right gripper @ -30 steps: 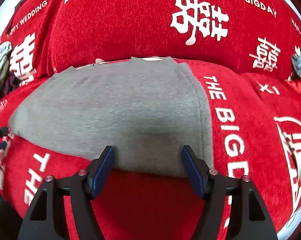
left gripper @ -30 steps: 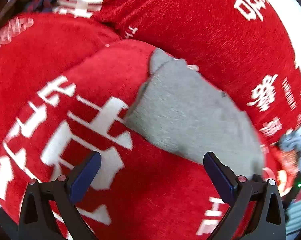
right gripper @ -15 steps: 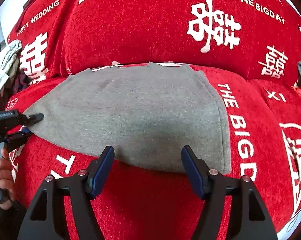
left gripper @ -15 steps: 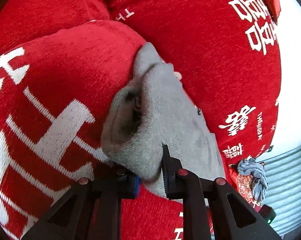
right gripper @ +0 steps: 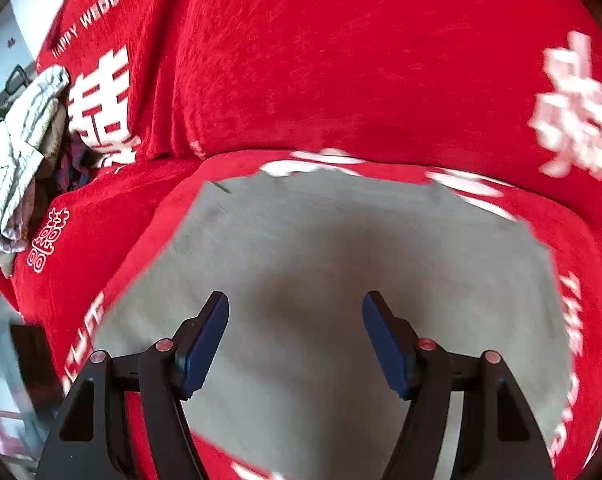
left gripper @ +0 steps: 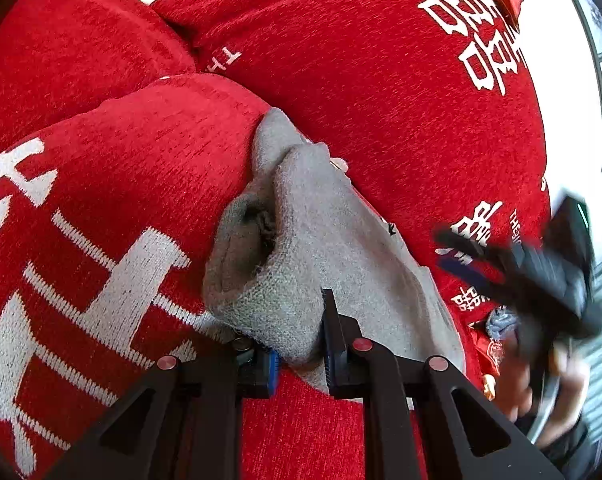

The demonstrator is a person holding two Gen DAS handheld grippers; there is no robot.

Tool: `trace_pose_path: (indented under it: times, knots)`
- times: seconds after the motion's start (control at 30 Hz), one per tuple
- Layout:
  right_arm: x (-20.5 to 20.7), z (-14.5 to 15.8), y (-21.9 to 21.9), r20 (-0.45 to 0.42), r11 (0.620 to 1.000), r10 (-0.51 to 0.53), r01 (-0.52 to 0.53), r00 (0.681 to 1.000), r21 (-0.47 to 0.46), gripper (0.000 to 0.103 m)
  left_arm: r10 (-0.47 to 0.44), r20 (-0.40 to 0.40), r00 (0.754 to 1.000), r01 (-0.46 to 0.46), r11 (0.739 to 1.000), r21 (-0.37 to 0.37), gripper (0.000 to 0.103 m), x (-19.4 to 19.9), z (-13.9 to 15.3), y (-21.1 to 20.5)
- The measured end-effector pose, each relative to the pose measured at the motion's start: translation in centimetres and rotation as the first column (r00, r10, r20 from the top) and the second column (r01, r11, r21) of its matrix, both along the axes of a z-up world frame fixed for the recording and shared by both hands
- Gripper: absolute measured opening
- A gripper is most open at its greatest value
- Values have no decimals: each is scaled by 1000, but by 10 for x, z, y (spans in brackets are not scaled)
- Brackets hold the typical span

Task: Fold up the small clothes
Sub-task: 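Grasp the folded sweater edge with the left gripper, then grasp the folded sweater with the right gripper while the left gripper holds it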

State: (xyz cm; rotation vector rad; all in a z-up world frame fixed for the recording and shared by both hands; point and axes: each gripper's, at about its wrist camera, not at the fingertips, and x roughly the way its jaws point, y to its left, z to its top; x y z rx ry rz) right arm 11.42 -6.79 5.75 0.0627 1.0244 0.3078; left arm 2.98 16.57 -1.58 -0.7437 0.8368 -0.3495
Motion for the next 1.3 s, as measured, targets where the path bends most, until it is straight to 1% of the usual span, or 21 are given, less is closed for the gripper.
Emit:
trace_pose_path:
  times: [0.1,0.17,0.2,0.27,0.3,0.33,0.37,0.43,0.47,0.5,0.53,0.57,0.6,0.67,0.7,0.73,0.8,1.0,1.1,1.27,1.3]
  knots:
    - [44,-11,44,-75,1000,11,-11,997,-1,73,2,4,1000,-2,1000,16,18,0,0,-1]
    - [69,-22,71,-137,999,26,-24,990,22,73,3,6,1000,-3,1000,29,18,-1,1,-2]
    - [82,-30,88,-167,1000,23,-20,986,17,73,3,4,1000,-3,999,35,18,-1,1,-3]
    - [96,-43,110,-212,1000,27,-26,977,6,73,3,2,1000,-3,999,45,18,-1,2,-3]
    - [104,-55,125,-252,999,30,-32,967,-7,73,3,0,1000,-3,999,48,18,-1,2,-4]
    - [110,-62,136,-271,999,22,-33,962,-33,75,3,-1,1000,-3,999,52,18,0,3,-5]
    - [114,-66,145,-269,997,10,-30,963,-72,80,4,-5,1000,-4,998,56,18,1,3,-6]
    - [120,-71,165,-245,985,9,-50,969,-163,85,6,-13,1000,-5,998,62,18,2,3,-7]
    - [121,-74,176,-245,974,19,-73,969,-213,84,6,-17,1000,-5,998,67,18,3,3,-8]
    - [120,-79,188,-243,952,32,-104,970,-289,84,7,-18,1000,-5,997,76,18,3,5,-9]
    - [117,-83,197,-233,929,52,-132,971,-345,82,7,-18,1000,-6,996,88,18,3,6,-11]
    - [114,-84,202,-215,918,67,-145,974,-370,78,8,-16,1000,-6,995,97,18,3,7,-12]
    - [113,-83,203,-212,918,73,-149,974,-367,74,8,-15,1000,-7,995,104,18,3,8,-12]
    - [114,-80,196,-200,918,49,-123,979,-378,41,9,-13,1000,-7,994,110,18,2,8,-13]
    - [115,-79,192,-199,918,41,-115,979,-379,32,9,-12,1000,-8,994,113,18,2,9,-14]
    - [115,-78,187,-200,918,35,-110,979,-380,26,9,-10,1000,-7,993,118,18,2,9,-14]
    - [115,-73,174,-211,942,52,-118,976,-315,23,9,-3,1000,-8,990,143,18,0,11,-16]
    - [109,-61,151,-197,981,69,-102,978,-164,22,2,31,1000,-9,973,232,18,-8,22,-21]
    - [107,-49,136,-182,989,89,-109,979,-101,22,2,55,998,-17,963,269,18,-14,30,-24]
    - [102,-31,115,-165,993,106,-114,981,-39,21,-4,97,995,-28,943,331,18,-21,49,-33]
    - [109,-27,109,-164,993,108,-114,981,-29,21,-6,100,995,-29,938,346,18,-21,51,-35]
